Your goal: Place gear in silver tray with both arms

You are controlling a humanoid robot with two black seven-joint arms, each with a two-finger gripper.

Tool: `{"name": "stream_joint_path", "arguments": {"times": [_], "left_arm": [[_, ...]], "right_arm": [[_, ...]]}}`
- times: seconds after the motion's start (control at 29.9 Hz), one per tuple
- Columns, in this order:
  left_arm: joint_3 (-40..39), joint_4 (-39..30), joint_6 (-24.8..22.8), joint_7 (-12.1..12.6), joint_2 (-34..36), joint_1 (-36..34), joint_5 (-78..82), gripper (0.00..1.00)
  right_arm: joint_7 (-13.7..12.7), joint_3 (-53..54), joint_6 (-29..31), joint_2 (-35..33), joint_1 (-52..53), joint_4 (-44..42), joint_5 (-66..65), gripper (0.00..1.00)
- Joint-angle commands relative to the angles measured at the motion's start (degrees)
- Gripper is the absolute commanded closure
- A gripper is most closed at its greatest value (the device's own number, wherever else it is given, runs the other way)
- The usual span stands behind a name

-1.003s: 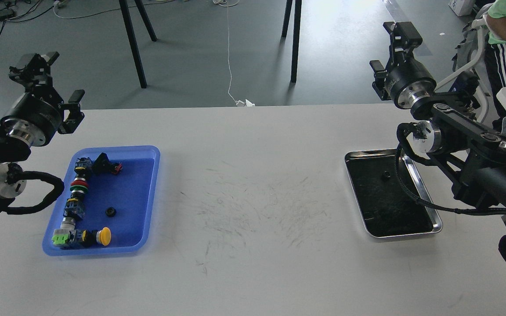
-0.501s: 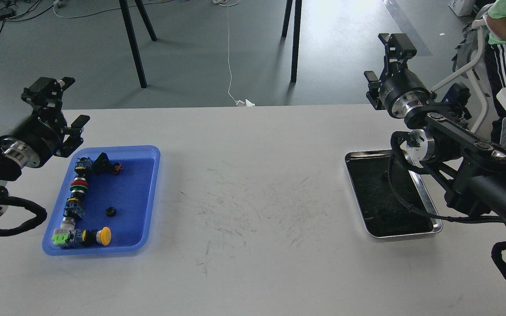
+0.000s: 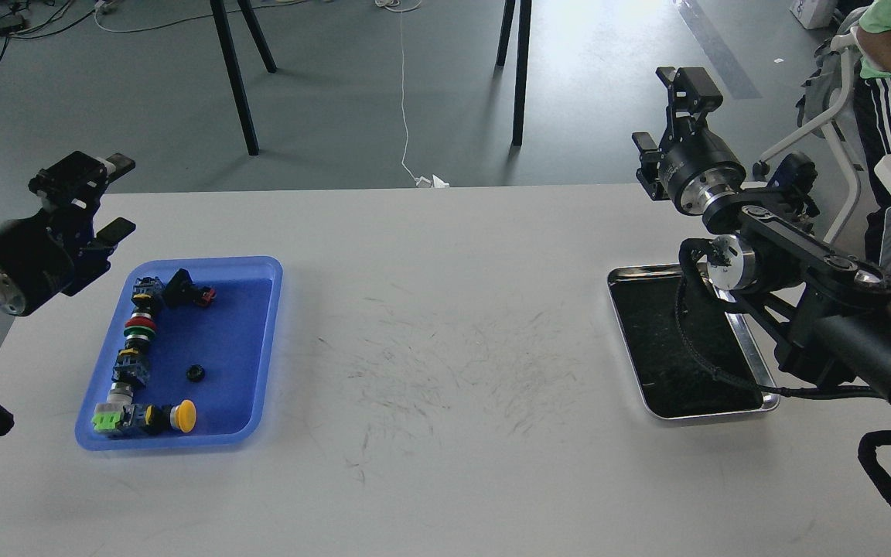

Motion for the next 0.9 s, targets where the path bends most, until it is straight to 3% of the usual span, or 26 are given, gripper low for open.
{"name": "stream_joint_path", "arguments": {"times": [0.0, 0.13, 0.37, 0.6, 0.87], "left_arm": [[0.09, -0.49, 5.58, -0.38, 1.59, -1.00, 0.32, 0.15], [1.32, -0.49, 9.74, -0.64, 1.24, -1.18, 0.23, 0.16], [4.92, -0.67, 1.66, -0.64, 1.68, -1.53, 1.46, 0.15], [10.46, -0.31, -0.28, -2.66, 2.29, -1.97, 11.31, 0.13], [14.77, 0.13, -1.16, -2.92, 2.55, -2.59, 20.09, 0.10]], "right_arm": [[0.70, -0.03, 0.00, 0.00, -0.19, 0.11, -0.01, 0.04], [0.79, -0.03, 0.00, 0.09, -0.45, 0.28, -0.01, 0.04], [0.79, -0.29, 0.00, 0.09, -0.54, 0.46, -0.01, 0.04], [0.79, -0.38, 0.00, 0.79, -0.80, 0.11, -0.01, 0.04], [0.88, -0.47, -0.08, 2.02, -0.89, 0.20, -0.10, 0.04]]}}
